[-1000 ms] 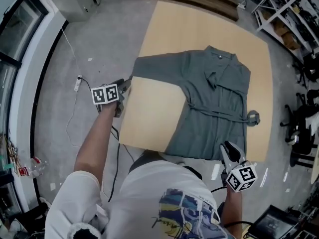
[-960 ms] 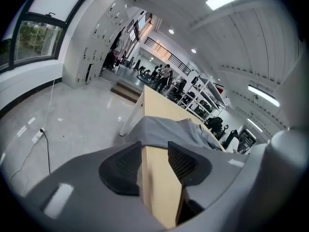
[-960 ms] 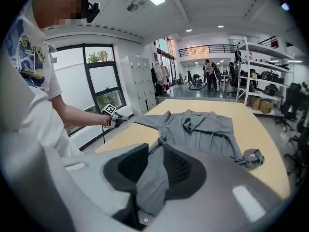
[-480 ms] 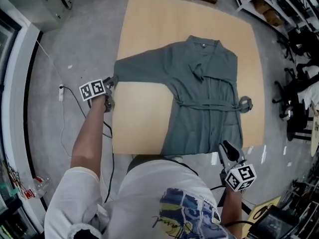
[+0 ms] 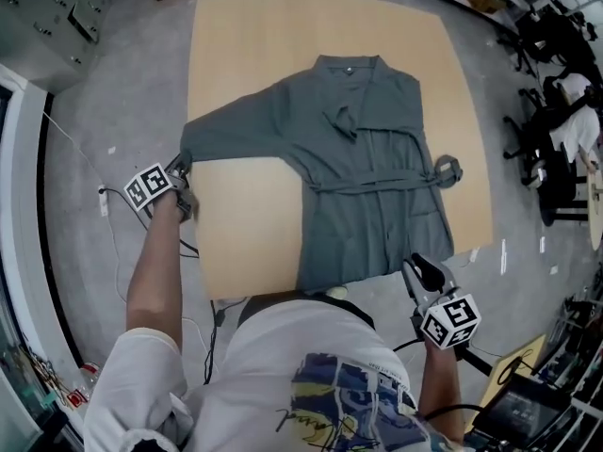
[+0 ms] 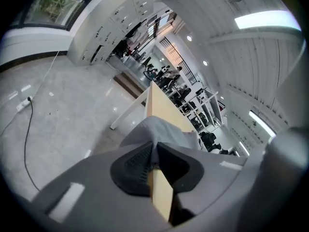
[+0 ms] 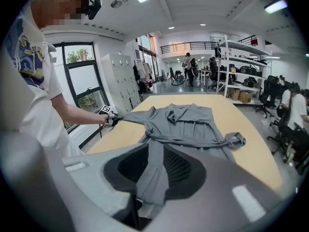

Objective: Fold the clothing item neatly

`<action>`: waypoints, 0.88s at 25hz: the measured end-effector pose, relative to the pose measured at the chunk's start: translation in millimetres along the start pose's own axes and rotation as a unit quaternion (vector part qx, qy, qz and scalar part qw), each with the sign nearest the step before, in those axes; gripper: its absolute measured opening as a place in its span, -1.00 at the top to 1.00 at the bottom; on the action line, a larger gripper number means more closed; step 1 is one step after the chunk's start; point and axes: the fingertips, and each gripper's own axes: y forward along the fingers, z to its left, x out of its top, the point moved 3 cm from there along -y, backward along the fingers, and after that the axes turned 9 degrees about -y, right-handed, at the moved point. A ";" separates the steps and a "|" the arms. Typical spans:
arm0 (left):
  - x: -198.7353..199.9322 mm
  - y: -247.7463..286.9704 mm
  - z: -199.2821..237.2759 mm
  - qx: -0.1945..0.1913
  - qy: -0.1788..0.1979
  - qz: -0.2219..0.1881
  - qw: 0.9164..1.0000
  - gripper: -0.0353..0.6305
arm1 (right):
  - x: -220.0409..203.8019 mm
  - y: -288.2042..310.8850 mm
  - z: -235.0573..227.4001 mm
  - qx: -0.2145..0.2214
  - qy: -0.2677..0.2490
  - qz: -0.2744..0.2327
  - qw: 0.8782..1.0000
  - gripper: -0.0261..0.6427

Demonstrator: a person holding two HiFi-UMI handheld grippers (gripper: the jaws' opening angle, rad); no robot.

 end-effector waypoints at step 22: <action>30.1 -32.7 -135.4 -0.032 0.107 -0.135 0.985 0.82 | -17.6 -11.3 -48.0 0.036 0.005 -0.035 0.999 0.66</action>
